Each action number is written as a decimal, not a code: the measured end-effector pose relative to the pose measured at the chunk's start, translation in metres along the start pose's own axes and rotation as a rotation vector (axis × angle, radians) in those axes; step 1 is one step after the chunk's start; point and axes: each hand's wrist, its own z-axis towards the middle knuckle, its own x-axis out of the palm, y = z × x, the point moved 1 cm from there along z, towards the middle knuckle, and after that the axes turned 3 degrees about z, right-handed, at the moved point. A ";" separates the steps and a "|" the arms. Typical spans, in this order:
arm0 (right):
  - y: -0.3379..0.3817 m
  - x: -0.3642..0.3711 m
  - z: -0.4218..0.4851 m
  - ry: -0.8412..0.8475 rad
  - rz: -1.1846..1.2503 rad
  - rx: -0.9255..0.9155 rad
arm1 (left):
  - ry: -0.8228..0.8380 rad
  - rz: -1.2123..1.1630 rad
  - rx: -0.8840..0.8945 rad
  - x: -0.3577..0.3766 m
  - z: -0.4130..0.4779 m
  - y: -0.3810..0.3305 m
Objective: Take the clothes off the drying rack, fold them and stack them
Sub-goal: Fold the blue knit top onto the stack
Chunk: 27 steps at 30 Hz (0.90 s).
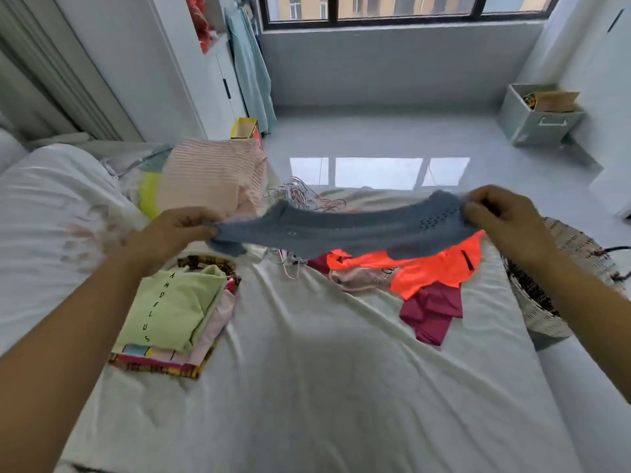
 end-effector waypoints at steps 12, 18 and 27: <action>-0.231 0.145 -0.234 0.611 -0.303 0.351 | 0.510 0.696 -0.057 0.207 -0.100 0.255; -0.291 0.185 -0.335 0.769 -0.296 0.330 | 0.555 0.722 0.000 0.280 -0.168 0.337; -0.357 0.156 -0.276 -0.222 -0.137 1.178 | -0.363 -0.463 -1.041 0.275 -0.159 0.369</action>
